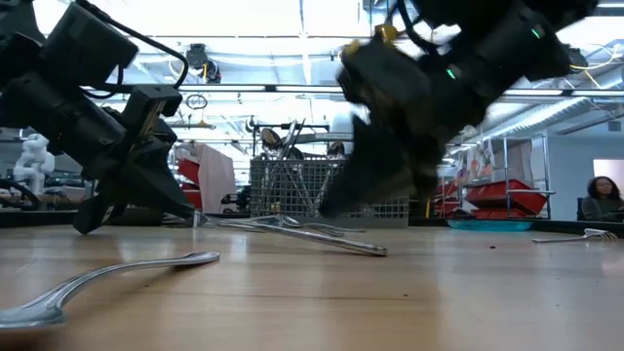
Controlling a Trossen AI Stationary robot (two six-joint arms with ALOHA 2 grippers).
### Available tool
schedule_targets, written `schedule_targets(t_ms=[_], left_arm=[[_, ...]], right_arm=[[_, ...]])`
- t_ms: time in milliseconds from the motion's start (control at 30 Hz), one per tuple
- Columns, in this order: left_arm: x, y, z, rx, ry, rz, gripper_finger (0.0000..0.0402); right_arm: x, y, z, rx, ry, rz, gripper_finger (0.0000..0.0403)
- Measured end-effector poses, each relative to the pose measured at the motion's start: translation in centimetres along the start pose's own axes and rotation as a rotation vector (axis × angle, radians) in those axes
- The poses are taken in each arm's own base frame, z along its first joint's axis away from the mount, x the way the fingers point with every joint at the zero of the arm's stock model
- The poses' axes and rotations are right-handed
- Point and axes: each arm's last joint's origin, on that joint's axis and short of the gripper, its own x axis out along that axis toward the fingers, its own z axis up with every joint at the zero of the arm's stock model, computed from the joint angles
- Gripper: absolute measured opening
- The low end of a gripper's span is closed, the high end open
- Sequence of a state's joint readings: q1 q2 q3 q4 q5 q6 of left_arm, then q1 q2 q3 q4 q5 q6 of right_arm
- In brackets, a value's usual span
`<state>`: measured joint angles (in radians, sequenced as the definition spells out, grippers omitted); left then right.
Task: Sort silverware
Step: Put the knife into the silverware basket
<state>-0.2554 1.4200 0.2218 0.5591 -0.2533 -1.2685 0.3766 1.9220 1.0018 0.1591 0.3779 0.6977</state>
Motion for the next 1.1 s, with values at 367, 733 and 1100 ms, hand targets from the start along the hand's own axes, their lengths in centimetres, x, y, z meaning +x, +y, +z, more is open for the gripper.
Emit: schedule_targets(t_ms=[367,733,1100], left_arm=[[0.1,-0.6,0.2,-0.014,-0.034,-0.013,0.0],[0.2,-1.0,0.5,-0.011,-0.083,-0.014,0.0],[0.2,-1.1,0.6,-0.011,-0.105,-0.011,0.0]], right_arm=[[0.4,0.1,9.7,-0.344,-0.102,-0.056,0.0128],[2.7,-2.2,10.2,-0.317,0.033,-0.057,0.0277],[5.5,-2.3,8.7,-0.235,0.018,-0.011,0.0281]])
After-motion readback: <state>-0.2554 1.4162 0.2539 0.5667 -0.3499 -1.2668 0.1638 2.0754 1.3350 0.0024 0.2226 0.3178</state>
